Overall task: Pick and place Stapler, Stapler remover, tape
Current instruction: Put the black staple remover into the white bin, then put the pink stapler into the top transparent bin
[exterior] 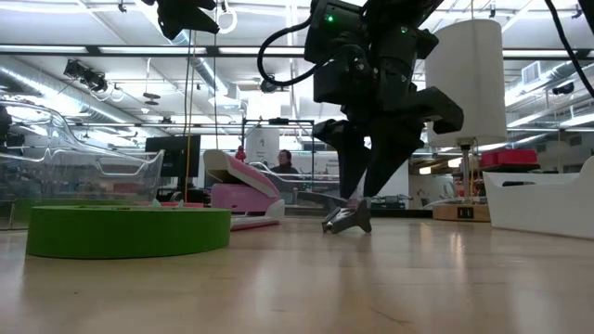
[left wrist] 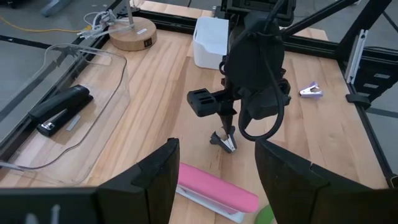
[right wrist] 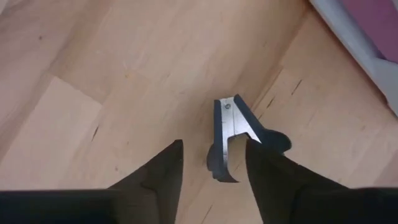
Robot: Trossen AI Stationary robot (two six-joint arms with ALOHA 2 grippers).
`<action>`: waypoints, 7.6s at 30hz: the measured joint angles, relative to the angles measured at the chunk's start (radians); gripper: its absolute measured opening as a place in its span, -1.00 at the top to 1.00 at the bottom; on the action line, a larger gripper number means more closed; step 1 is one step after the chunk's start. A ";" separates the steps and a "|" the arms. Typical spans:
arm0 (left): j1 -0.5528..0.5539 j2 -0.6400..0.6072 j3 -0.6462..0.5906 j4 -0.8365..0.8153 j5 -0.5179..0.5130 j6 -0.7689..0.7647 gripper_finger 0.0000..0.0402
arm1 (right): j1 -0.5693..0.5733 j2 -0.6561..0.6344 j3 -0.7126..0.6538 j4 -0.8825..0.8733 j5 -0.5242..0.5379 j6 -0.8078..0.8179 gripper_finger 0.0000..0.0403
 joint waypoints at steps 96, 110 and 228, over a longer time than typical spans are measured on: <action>0.000 0.000 0.000 0.000 -0.003 0.000 -0.06 | -0.003 -0.002 -0.053 0.036 0.039 0.032 0.99; 0.000 0.000 0.000 0.001 -0.003 0.000 -0.06 | 0.001 -0.129 -0.054 -0.029 0.066 0.087 1.00; 0.000 0.000 0.000 0.001 -0.003 0.001 -0.06 | 0.001 -0.982 -0.530 -0.422 0.110 0.780 -0.05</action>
